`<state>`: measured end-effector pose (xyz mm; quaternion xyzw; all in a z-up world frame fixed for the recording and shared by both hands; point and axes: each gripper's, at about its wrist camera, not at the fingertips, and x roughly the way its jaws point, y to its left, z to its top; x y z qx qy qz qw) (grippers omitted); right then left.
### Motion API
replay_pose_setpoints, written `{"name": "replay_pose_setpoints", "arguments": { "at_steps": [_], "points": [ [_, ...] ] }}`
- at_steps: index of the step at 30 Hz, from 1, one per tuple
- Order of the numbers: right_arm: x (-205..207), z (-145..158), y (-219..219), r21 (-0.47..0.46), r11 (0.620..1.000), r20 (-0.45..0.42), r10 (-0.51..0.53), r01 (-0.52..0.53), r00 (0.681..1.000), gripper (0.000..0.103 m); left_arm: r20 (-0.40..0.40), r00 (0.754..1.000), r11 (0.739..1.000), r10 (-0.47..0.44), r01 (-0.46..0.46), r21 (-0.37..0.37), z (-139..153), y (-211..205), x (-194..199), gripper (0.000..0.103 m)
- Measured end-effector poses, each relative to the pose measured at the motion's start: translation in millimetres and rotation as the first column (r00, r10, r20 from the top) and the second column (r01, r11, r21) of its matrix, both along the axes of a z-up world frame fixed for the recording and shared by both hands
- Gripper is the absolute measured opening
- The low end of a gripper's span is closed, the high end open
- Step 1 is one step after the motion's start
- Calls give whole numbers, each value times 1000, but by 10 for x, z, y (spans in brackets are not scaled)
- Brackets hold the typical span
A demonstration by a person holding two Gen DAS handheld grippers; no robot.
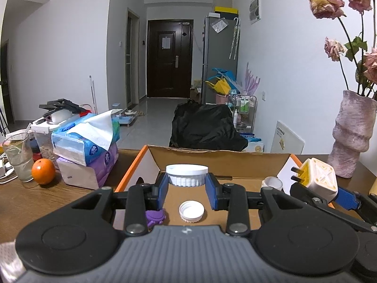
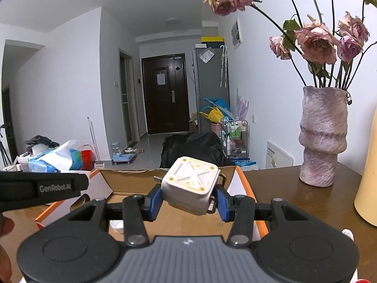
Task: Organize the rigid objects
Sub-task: 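Lower the held white cap and plug adapter into the box with both grippers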
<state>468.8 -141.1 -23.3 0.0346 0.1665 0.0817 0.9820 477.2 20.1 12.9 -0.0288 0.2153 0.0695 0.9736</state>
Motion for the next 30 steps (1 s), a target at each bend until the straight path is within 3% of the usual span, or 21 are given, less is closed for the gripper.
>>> {"name": "replay_pose_setpoints", "arguments": {
  "at_steps": [30],
  "points": [
    [491,-176,149,-43,999,-95,20,-24,995,46,-82,997,1000,14,-13,14,-201,112,528,35]
  ]
}}
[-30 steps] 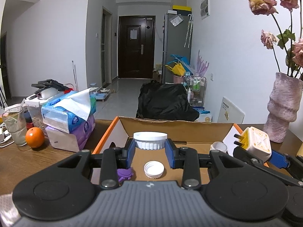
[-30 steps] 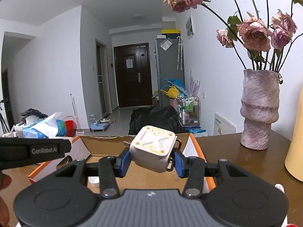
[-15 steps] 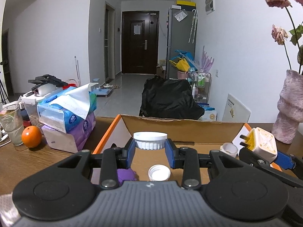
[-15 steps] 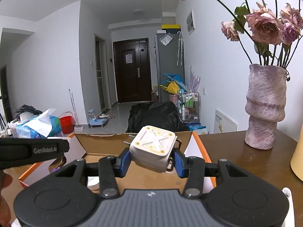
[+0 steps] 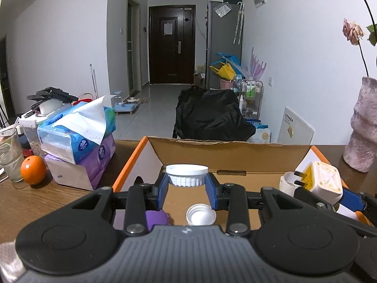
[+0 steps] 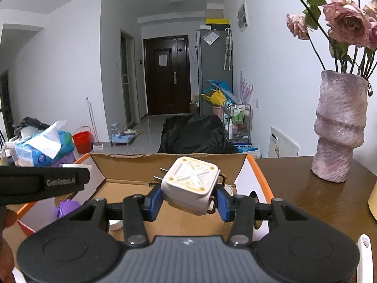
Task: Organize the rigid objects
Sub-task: 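Lower the held white cap and plug adapter into the box with both grippers, then open the left gripper to drop the white cap while the right releases the plug adapter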
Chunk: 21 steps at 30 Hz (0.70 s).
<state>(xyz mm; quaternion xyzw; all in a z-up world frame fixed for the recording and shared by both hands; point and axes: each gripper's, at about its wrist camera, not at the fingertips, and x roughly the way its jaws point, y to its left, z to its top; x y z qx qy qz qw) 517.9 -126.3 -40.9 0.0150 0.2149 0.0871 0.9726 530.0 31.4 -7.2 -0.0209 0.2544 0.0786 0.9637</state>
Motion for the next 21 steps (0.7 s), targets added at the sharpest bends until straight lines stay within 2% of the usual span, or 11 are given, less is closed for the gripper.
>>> {"name": "replay_pose_setpoints", "arguments": {
  "at_steps": [12,21],
  "points": [
    [106,-115,32,-18,1000,-53,3,-4,999,46,-65,998,1000,-21,21,5,-107,23,176,35],
    [128,-133,30,-23,1000,-63,3,-5,998,46,-70,997,1000,-22,22,2,-131,39,187,35]
  ]
}}
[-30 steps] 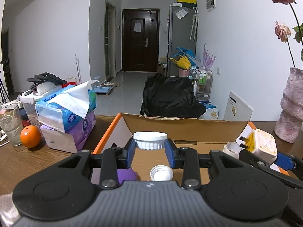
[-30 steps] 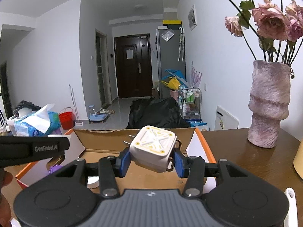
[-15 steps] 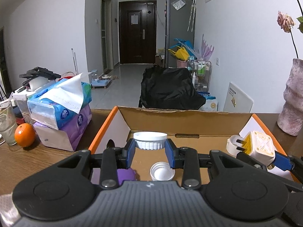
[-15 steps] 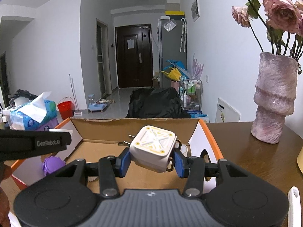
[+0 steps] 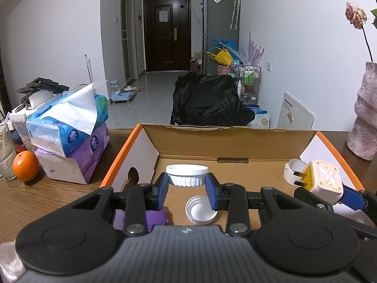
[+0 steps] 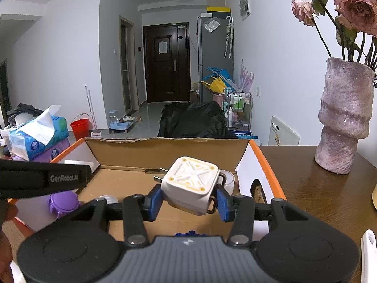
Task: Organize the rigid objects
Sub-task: 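Open the left gripper to drop the white cap while the right releases the plug adapter, then withdraw both grippers up out of the box back over the table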
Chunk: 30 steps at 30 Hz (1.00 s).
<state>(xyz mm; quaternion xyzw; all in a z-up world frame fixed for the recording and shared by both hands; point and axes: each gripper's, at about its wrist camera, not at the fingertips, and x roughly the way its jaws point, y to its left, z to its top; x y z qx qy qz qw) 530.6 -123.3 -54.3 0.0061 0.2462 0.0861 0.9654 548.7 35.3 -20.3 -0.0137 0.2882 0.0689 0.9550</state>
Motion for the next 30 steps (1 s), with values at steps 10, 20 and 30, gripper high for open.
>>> {"name": "replay_pose_setpoints", "arguments": {
  "at_steps": [10,20,30],
  "points": [
    [0,8,-67,10,1000,-17,-24,24,1000,90,44,998,998,55,-55,1,62,28,-76,103],
    [-5,28,-77,1,999,-9,-45,45,999,101,63,996,997,71,-72,16,104,42,-100,103],
    [-47,61,-70,-5,999,-6,-43,43,999,101,65,994,996,84,-84,-2,143,70,-183,103]
  ]
}}
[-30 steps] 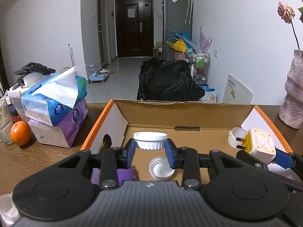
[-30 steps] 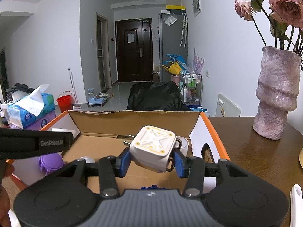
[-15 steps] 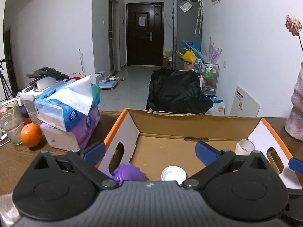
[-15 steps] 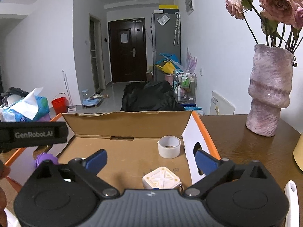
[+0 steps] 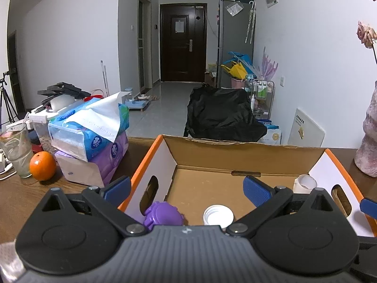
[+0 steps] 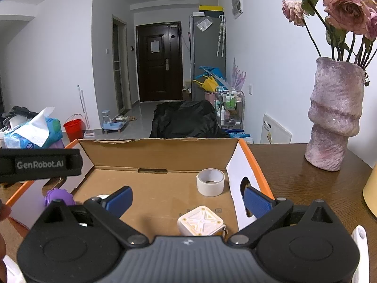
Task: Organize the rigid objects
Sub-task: 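Withdraw both grippers up out of the box back over the table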
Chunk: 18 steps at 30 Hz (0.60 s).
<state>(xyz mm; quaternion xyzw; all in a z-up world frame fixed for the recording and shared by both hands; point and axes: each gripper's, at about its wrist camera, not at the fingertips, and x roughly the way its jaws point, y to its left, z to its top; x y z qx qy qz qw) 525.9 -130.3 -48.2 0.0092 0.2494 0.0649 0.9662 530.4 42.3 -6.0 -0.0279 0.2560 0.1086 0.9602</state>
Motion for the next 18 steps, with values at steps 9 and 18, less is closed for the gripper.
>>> {"name": "replay_pose_setpoints", "arguments": {
  "at_steps": [9,18],
  "points": [
    [-176,79,17,-18,1000,23,20,-19,1000,101,21,1000,1000,-4,5,-2,86,10,-154,103],
    [-430,147,12,-40,998,42,40,-38,998,101,47,999,1000,-14,13,17,167,-16,-409,103]
  ]
}}
